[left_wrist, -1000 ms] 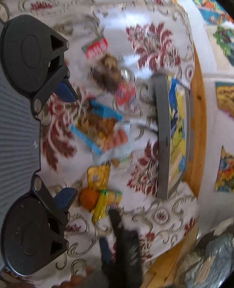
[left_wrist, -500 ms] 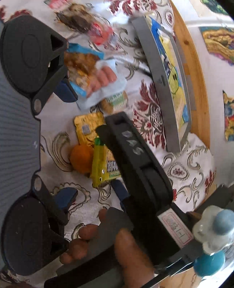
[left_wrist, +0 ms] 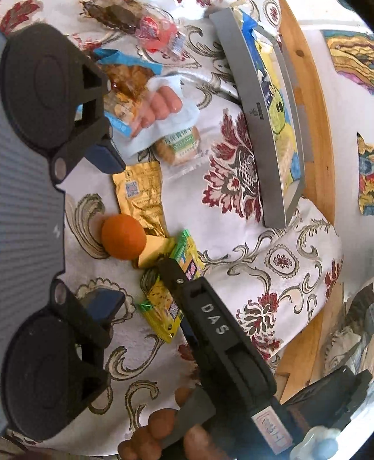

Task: Organize snacks
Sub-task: 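Grasp the orange with the left tool while the right tool grasps the yellow packet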

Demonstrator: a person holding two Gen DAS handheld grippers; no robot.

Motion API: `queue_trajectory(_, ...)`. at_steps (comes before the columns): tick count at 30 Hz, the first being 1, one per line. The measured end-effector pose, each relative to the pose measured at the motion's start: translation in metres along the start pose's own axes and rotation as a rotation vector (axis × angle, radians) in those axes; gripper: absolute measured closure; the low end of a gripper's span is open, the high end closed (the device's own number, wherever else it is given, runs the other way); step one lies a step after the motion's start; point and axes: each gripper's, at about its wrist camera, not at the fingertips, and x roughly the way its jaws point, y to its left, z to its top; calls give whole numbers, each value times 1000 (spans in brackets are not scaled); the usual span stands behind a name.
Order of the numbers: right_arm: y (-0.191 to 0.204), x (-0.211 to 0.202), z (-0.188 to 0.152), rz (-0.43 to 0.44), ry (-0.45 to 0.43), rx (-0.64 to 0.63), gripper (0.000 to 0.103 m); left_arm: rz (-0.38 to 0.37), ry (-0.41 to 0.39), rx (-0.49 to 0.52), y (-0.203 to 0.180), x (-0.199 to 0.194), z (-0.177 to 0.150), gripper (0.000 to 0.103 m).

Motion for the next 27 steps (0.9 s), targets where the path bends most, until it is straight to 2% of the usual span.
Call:
queue_trajectory(2, 2, -1, -1, -7, -3, -28, 54, 6, 6, -6, 0, 3, 3, 17)
queue_trajectory(7, -2, -3, 0, -8, -16, -37, 54, 23, 36, -64, 4, 13, 9, 41)
queue_trajectory(10, -7, -4, 2, -9, -26, -33, 54, 43, 39, -94, 7, 15, 7, 48)
queue_trajectory(15, -3, -3, -1, -22, -24, -70, 54, 72, 38, -83, 5, 16, 5, 53)
queue_trajectory(18, 1, -2, -4, -35, -14, -109, 52, 74, 41, -77, 5, 17, 6, 65)
queue_trajectory(27, 15, 2, -12, -87, -19, -230, 53, 105, 42, -76, 9, 10, 7, 66)
